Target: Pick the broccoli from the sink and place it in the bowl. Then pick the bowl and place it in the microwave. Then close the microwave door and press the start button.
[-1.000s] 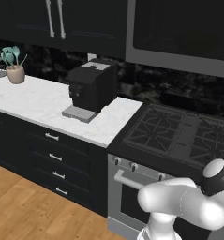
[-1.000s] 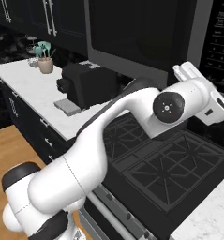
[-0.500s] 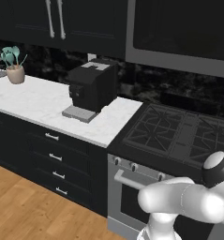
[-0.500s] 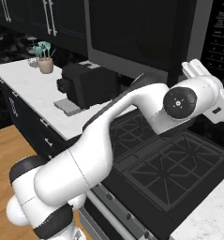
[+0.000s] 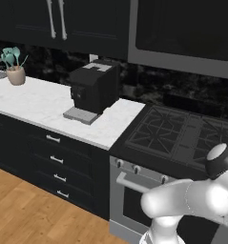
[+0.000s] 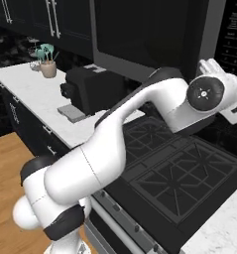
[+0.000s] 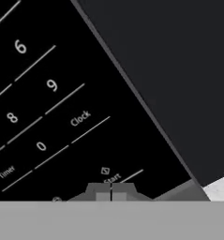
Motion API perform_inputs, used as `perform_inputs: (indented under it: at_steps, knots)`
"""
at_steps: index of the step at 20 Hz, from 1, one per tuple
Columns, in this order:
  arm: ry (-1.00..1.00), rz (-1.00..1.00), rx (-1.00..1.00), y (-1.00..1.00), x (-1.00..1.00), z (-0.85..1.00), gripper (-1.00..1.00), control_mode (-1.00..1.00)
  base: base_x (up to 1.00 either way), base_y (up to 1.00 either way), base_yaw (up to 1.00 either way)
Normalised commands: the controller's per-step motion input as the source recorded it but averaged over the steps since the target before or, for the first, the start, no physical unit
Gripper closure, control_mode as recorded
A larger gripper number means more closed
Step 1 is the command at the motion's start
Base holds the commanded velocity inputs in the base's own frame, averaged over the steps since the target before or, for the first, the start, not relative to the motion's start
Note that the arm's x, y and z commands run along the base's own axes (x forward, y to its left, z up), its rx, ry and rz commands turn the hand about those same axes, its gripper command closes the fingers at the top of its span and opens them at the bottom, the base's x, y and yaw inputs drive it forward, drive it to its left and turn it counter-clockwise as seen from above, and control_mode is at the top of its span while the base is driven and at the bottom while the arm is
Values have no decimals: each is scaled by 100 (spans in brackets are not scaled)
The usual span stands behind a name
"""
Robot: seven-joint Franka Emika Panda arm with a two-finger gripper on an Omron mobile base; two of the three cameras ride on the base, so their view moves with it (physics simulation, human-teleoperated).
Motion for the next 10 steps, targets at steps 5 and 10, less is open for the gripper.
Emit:
perform_inputs:
  at_steps: [5,10]
  knots:
    - [-13,0,1,6,-38,1,100,-100,0,0,0]
    - [-29,0,7,14,-95,3,100,-100,0,0,0]
